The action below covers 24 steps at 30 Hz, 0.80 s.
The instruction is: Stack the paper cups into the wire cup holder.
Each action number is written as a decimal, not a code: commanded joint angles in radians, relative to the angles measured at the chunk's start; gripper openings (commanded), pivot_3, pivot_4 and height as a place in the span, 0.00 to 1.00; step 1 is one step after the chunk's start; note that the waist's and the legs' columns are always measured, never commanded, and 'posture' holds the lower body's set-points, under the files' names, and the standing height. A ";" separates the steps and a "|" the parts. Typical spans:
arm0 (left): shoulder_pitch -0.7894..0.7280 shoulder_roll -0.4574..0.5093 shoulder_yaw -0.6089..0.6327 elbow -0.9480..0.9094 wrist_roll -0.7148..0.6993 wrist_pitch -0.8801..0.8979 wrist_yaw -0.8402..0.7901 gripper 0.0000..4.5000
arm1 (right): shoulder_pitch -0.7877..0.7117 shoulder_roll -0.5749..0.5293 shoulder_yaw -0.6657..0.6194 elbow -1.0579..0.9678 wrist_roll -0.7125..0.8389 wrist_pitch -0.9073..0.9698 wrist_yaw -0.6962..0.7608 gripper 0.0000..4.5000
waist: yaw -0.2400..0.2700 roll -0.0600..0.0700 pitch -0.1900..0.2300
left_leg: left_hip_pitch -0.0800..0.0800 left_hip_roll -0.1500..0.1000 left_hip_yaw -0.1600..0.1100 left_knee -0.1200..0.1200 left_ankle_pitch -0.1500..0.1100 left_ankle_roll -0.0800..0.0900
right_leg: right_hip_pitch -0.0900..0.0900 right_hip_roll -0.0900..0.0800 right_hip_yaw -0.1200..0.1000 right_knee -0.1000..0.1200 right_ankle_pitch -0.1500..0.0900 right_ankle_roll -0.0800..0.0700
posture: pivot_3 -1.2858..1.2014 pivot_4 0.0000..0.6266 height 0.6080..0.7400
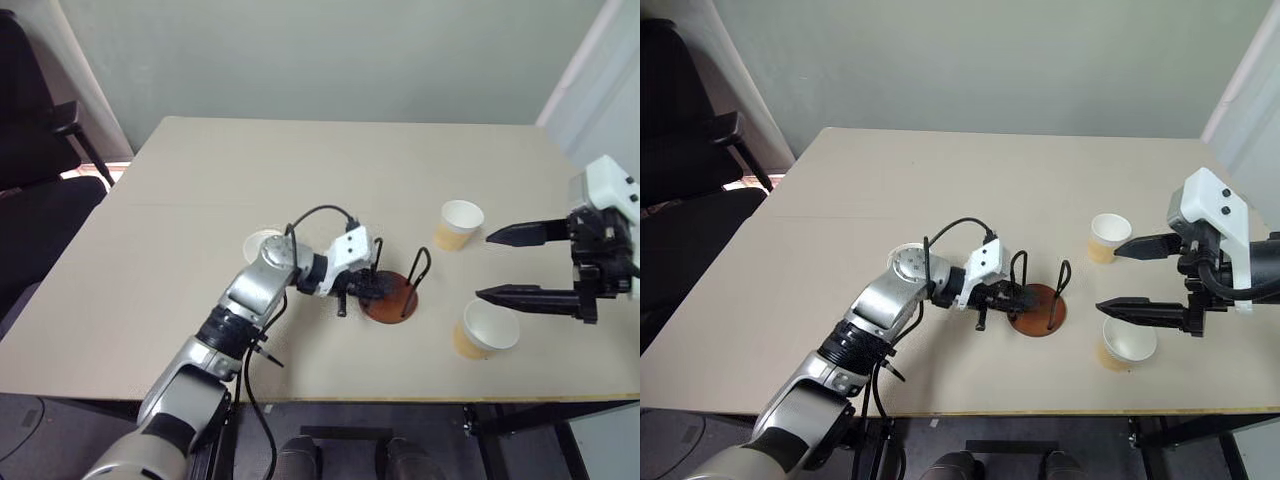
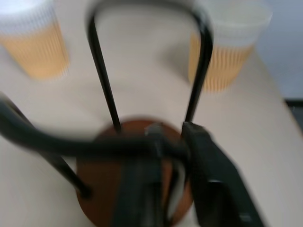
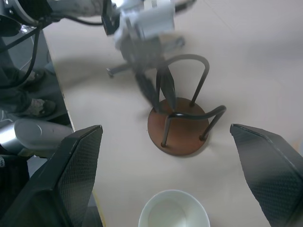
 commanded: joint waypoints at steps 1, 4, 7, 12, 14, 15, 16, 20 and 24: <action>-0.012 0.012 -0.004 -0.039 0.044 -0.017 0.039 0.49 | -0.027 -0.010 0.024 0.007 -0.014 -0.041 -0.005 1.00 | 0.000 0.000 0.000 | 0.000 0.000 0.000 0.001 0.000 0.000 | 0.000 0.000 0.000 0.000 0.000 0.000 | 0.52 0.24 1.00; -0.004 0.046 -0.004 -0.111 0.052 0.020 0.035 0.73 | -0.047 0.005 0.093 0.024 -0.044 -0.081 0.000 1.00 | -0.001 0.000 0.000 | 0.000 0.000 0.000 0.001 0.000 0.001 | 0.000 0.000 0.000 0.000 0.000 0.000 | 0.52 0.24 1.00; -0.013 0.084 0.018 -0.156 0.041 0.052 0.023 0.97 | -0.068 0.009 0.163 0.059 -0.093 -0.131 0.023 1.00 | -0.004 0.000 0.000 | 0.000 0.000 0.000 0.001 -0.001 0.001 | 0.000 0.000 0.000 0.000 0.000 0.000 | 0.52 0.24 1.00; -0.062 0.124 0.061 -0.170 0.008 0.082 0.002 0.99 | -0.135 0.011 0.276 0.153 -0.192 -0.218 0.093 1.00 | -0.003 0.000 0.000 | 0.000 0.000 0.000 0.002 -0.002 0.002 | 0.000 0.000 0.000 0.000 0.000 0.000 | 0.52 0.24 1.00; -0.076 0.172 0.068 -0.181 -0.012 0.083 -0.057 0.99 | -0.177 0.017 0.341 0.206 -0.250 -0.261 0.136 1.00 | -0.004 0.000 0.000 | 0.000 0.000 0.000 0.002 -0.002 0.002 | 0.000 0.000 0.000 0.000 0.000 0.000 | 0.52 0.24 1.00; -0.082 0.197 0.069 -0.181 -0.018 0.076 -0.084 0.99 | -0.198 0.022 0.369 0.232 -0.275 -0.275 0.153 1.00 | -0.006 0.000 0.000 | -0.001 0.000 0.000 0.002 -0.003 0.002 | 0.000 0.000 0.000 0.000 0.000 0.000 | 0.52 0.24 1.00; -0.092 0.217 0.073 -0.173 -0.021 0.067 -0.102 0.99 | -0.224 0.031 0.399 0.262 -0.303 -0.290 0.170 1.00 | -0.007 0.000 0.000 | 0.000 0.000 0.000 0.002 -0.003 0.003 | -0.001 0.000 0.000 0.000 0.000 0.000 | 0.52 0.24 1.00; -0.145 0.236 0.114 -0.110 -0.039 0.067 -0.101 0.99 | -0.313 0.072 0.501 0.376 -0.431 -0.355 0.214 1.00 | -0.009 0.000 0.000 | 0.000 0.001 0.000 0.002 -0.005 0.004 | -0.001 0.000 0.000 0.000 0.000 0.000 | 0.52 0.24 1.00; -0.204 0.247 0.190 -0.054 -0.102 0.079 -0.125 0.99 | -0.405 0.145 0.583 0.491 -0.566 -0.441 0.228 1.00 | -0.009 0.000 0.000 | -0.001 0.001 0.000 0.002 -0.007 0.008 | -0.001 -0.001 0.000 0.000 0.000 -0.001 | 0.52 0.24 1.00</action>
